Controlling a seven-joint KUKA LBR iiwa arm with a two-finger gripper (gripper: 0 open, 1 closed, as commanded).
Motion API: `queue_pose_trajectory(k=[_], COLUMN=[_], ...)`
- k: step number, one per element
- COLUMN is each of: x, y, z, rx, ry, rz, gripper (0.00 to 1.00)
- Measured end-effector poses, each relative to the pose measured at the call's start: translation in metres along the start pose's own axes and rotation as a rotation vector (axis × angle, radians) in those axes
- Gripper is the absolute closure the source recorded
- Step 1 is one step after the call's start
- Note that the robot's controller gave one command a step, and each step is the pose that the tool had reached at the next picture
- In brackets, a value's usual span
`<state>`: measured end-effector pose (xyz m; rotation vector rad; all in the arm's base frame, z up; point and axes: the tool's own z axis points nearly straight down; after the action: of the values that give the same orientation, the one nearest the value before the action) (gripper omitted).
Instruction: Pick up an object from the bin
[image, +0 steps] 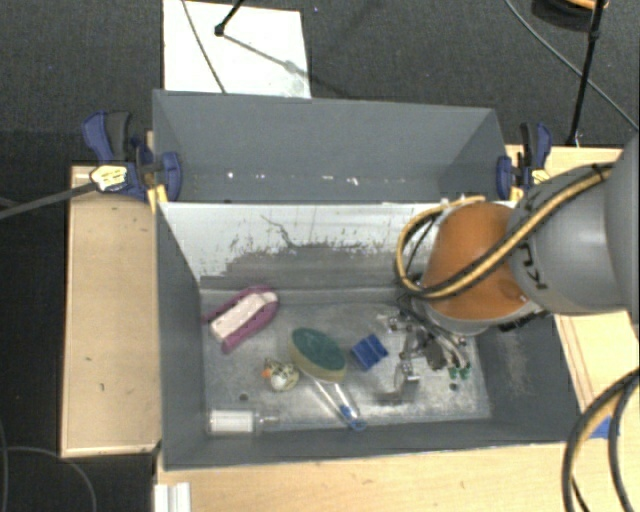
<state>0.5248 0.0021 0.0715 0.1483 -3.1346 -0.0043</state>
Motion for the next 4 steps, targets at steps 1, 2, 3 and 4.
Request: queue_pose_trajectory(k=[1, 2, 3, 4], x=[-0.007, -0.014, -0.015, 0.001], y=[0.015, 0.044, 0.042, 0.025], z=[-0.064, 0.002, -0.002, -0.101], rx=[0.002, 0.001, 0.003, 0.003], ry=[-0.012, 0.0, -0.005, -0.013], rz=[0.07, 0.043, 0.043, 0.064], gripper=[0.0, 0.0, 1.0, 1.0])
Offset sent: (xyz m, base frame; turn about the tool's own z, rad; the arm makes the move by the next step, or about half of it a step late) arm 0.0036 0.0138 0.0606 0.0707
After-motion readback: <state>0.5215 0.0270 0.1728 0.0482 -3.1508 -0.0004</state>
